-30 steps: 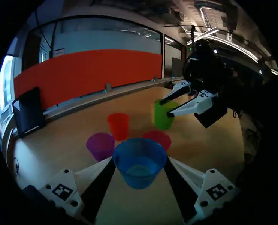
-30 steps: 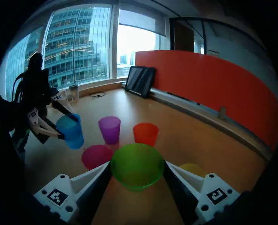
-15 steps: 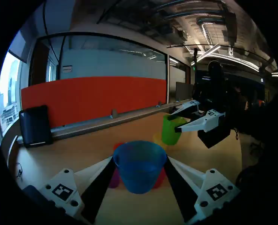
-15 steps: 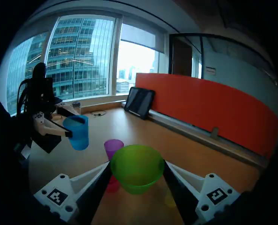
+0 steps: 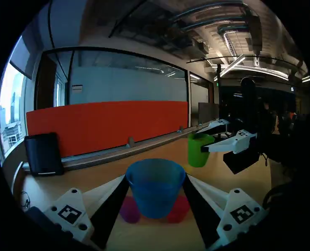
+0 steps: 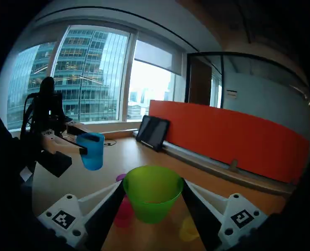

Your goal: Pour water

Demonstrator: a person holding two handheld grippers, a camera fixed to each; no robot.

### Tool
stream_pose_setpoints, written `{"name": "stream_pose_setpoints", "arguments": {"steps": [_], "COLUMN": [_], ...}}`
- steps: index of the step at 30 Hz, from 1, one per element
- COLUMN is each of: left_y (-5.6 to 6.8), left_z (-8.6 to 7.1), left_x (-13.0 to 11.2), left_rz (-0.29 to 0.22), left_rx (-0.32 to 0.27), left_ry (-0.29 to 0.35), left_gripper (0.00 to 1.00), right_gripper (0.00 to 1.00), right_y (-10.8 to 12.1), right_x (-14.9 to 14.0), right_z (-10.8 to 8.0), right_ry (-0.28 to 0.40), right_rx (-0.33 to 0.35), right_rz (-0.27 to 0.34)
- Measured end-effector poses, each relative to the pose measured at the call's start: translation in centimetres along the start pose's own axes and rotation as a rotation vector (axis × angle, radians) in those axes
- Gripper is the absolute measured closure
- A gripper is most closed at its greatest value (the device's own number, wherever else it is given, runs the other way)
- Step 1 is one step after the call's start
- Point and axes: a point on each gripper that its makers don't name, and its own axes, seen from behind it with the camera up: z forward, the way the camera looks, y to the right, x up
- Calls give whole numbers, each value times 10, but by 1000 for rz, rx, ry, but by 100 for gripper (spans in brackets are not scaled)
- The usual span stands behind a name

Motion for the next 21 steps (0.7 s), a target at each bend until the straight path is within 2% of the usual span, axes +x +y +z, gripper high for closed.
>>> {"name": "stream_pose_setpoints", "arguments": {"steps": [9, 21], "left_y": [0, 6], "left_z": [-1, 1], "left_x": [21, 36], "left_rz": [28, 58], "left_rx": [0, -3], "left_ry": [32, 50], "left_gripper": [13, 12], "right_gripper": [5, 6], "right_y": [-2, -9], "right_x": [32, 47], "right_z": [-2, -9], "right_ry": [70, 101], "right_rx": [-5, 1], "right_rz": [6, 8]}}
